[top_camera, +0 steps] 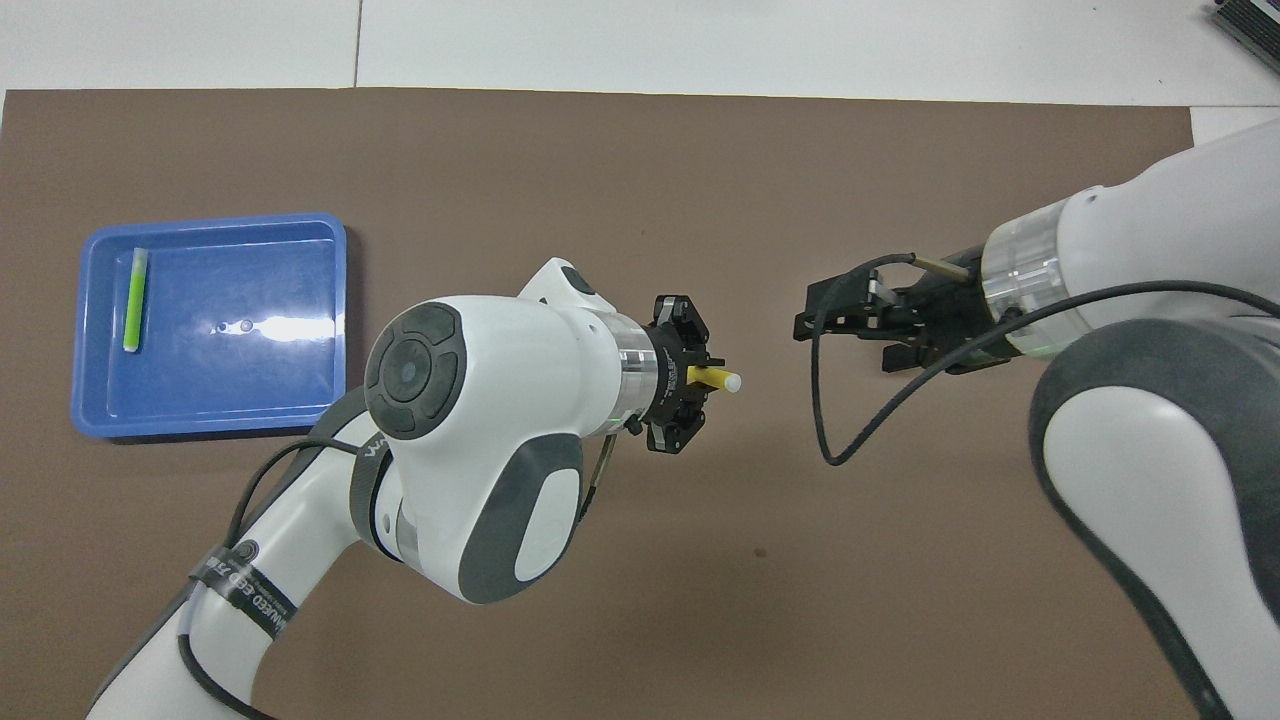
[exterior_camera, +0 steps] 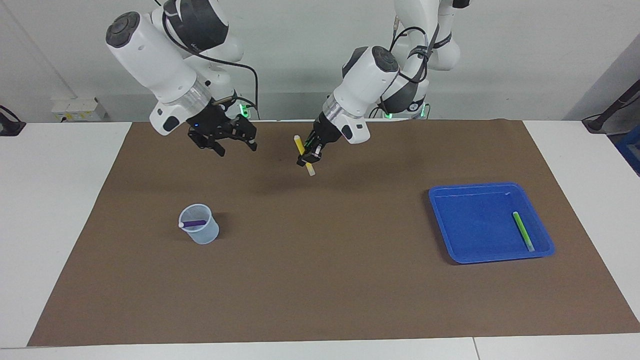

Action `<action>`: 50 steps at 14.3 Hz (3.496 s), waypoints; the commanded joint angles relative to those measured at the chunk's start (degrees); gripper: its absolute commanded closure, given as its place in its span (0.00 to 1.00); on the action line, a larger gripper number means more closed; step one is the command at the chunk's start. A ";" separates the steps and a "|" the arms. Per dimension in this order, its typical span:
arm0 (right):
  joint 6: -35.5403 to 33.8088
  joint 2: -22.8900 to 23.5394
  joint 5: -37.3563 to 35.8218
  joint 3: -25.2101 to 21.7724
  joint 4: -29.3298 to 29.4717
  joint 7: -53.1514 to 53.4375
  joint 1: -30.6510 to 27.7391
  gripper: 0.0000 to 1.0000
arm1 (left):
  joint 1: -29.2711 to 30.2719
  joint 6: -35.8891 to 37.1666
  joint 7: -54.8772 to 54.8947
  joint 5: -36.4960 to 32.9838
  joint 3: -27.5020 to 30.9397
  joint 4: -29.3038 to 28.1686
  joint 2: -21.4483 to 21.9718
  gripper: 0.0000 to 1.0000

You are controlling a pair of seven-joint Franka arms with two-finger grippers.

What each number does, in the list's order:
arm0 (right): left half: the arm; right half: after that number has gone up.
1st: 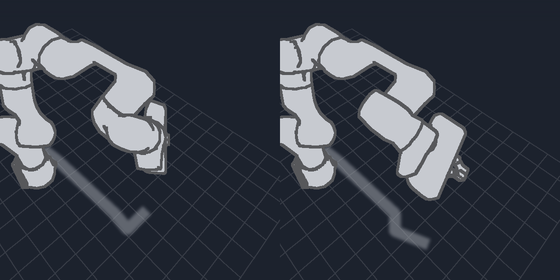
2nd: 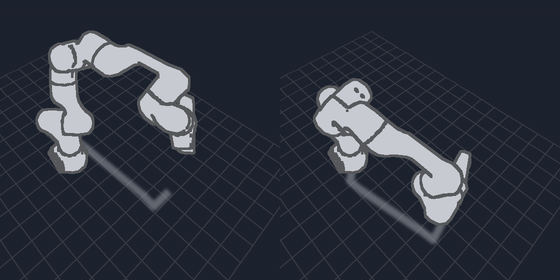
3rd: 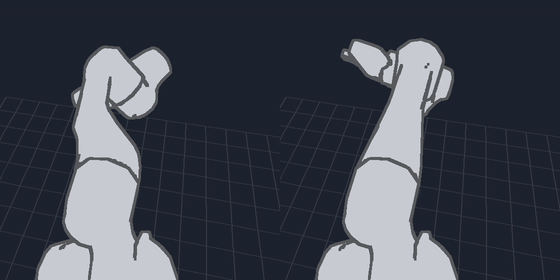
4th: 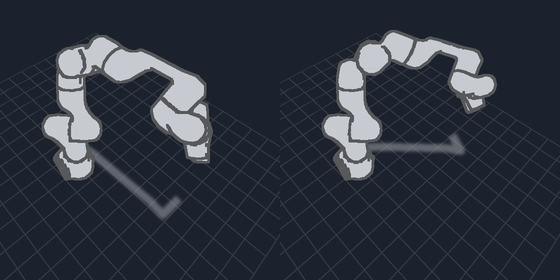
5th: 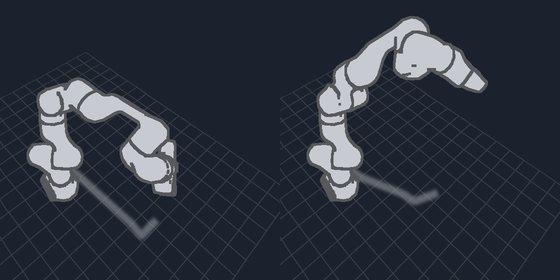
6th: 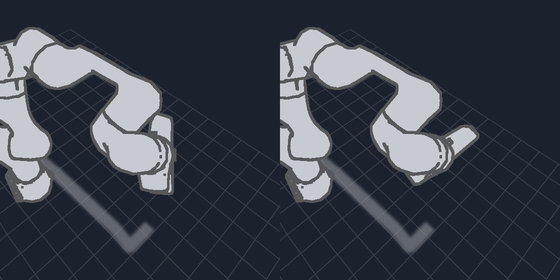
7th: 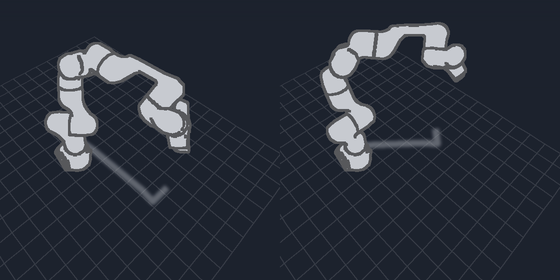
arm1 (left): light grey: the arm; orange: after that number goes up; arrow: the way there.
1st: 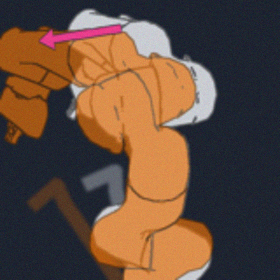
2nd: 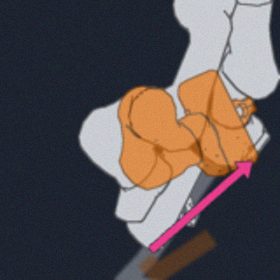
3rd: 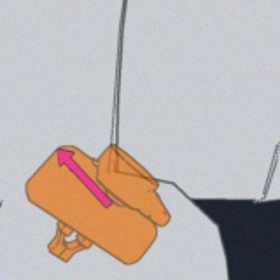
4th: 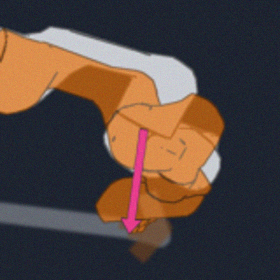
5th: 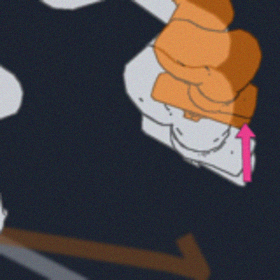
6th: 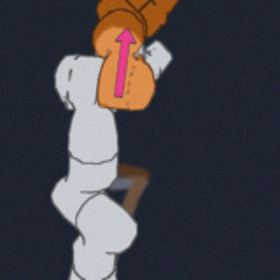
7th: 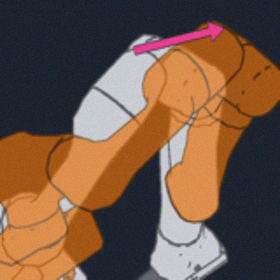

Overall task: Right arm passes pens to left for tray arrangement
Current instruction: 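Move the yellow pen to the tray while the right gripper returns to the cup, then lower the yellow pen into the tray and open the left gripper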

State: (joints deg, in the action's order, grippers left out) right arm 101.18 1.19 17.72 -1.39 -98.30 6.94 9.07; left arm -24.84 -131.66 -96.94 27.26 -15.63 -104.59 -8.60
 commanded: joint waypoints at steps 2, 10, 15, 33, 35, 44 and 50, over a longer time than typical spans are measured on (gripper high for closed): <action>3.56 -0.31 -7.95 0.69 -2.23 -15.95 -4.05 0.00 | 4.69 7.63 10.86 -4.65 0.51 -0.79 2.27 1.00; 22.46 10.23 -11.91 0.69 -7.52 -32.25 -8.63 0.38 | 18.93 22.14 40.47 -18.45 0.51 0.09 3.59 1.00; 26.87 13.40 -14.11 0.60 -7.52 -32.78 -8.89 0.46 | 32.11 24.70 64.55 -26.88 0.60 0.09 3.68 1.00; 26.26 13.84 -14.56 0.69 -7.60 -28.40 -9.68 0.60 | 45.84 -8.68 97.92 -33.32 0.51 -5.00 -10.11 1.00; 26.52 13.84 -14.30 0.77 -7.60 -25.68 -9.68 0.60 | 46.28 -11.06 98.00 -33.41 0.51 -5.45 -10.91 1.00; 27.05 14.28 -13.94 0.77 -7.69 -15.99 -9.41 0.60 | 47.86 -18.46 98.17 -33.41 0.60 -10.72 -12.14 1.00; 28.10 14.63 -13.94 0.77 -7.78 -15.91 -9.42 0.70 | 47.86 -18.37 98.17 -33.41 0.60 -10.63 -12.14 0.00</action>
State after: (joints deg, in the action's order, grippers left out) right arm 128.34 15.66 4.31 -1.22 -105.91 -10.22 0.28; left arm 22.23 -148.74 1.61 -5.10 -14.56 -114.32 -21.06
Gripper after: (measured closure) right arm 0.656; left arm 0.383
